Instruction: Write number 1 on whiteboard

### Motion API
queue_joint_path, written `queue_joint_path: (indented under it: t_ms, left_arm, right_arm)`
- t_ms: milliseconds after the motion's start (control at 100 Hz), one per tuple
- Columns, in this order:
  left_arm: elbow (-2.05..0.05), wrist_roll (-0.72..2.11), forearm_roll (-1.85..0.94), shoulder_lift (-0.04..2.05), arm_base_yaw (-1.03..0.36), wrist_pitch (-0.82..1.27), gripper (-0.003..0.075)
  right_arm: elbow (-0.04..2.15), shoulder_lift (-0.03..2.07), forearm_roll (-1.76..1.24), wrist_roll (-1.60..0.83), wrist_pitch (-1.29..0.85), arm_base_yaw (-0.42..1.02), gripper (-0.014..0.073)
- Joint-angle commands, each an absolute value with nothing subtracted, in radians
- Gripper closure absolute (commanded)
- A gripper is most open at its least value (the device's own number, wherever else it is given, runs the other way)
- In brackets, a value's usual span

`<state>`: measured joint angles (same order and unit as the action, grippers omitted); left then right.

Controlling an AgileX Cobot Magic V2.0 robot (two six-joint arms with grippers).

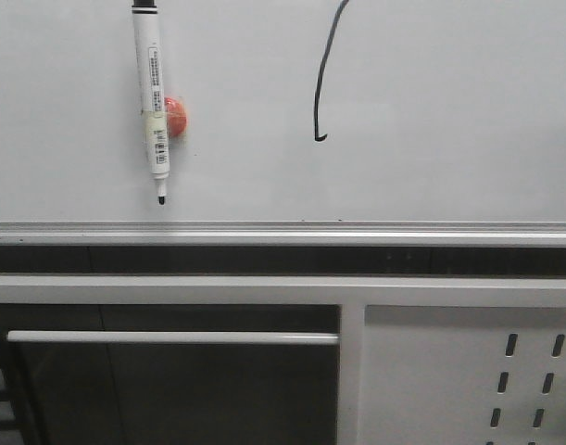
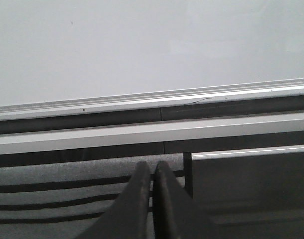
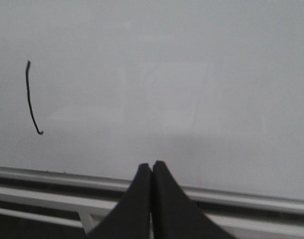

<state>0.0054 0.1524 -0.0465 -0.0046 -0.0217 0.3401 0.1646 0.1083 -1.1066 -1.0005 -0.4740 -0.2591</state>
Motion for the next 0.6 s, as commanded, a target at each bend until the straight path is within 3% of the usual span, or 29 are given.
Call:
queue_joint_path:
  t_ms: [0,410,590]
  left_arm:
    - [0.026,0.143,-0.041,-0.032,-0.019,0.294,0.0738]
    - [0.026,0.143,-0.041,-0.032,-0.019,0.294,0.0738]
    - [0.026,0.143,-0.041,-0.032,-0.019,0.294,0.0738]
  right_arm:
    - [0.189,0.104,-0.924,-0.773,-0.456,-0.266,0.0669]
    - [0.154,0.054,-0.139,0.140,-0.154,-0.266,0.0669]
    - [0.049,-0.024,0.029,0.345,0.010,-0.264,0.0669]
